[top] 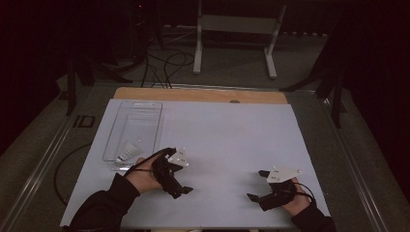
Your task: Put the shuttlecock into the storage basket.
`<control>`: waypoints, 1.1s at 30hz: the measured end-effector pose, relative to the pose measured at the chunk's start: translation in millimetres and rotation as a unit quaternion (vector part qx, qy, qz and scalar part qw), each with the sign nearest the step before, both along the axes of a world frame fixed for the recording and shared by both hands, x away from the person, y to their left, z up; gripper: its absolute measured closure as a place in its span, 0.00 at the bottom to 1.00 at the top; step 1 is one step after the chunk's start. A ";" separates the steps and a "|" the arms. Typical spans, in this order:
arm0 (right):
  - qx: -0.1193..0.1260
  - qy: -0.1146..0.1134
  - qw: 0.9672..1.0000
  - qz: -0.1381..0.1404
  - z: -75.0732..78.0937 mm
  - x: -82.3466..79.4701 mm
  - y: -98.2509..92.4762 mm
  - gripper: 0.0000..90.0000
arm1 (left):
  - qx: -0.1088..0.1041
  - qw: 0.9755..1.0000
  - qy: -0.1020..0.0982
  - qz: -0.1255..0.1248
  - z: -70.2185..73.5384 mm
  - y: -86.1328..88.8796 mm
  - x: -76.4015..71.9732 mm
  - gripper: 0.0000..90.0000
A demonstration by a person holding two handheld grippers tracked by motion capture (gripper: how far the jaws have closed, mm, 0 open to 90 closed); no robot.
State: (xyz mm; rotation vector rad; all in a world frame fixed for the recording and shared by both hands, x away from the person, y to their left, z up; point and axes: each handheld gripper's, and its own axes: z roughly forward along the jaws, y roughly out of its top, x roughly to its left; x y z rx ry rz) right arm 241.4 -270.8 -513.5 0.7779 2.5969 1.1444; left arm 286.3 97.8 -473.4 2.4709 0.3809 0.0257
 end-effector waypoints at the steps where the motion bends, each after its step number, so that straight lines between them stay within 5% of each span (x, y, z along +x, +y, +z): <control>1: 0.000 0.000 1.000 0.001 -0.1 0.0 0.1 0.09 | 0.005 1.000 0.001 -0.002 -0.2 1.2 -0.5 0.00; 21: -0.001 -0.001 1.000 0.005 0.8 -1.4 1.1 0.09 | -0.013 1.000 0.000 0.008 -13.2 26.8 -23.8 0.00; 26: 0.001 0.000 1.000 0.005 0.5 -1.3 0.6 0.09 | -0.031 0.999 -0.001 0.016 -15.6 36.0 -29.2 0.01; 33: 0.001 -0.001 1.000 0.006 0.8 -1.7 1.5 0.09 | -0.026 0.999 -0.006 0.030 -18.0 48.0 -36.9 0.01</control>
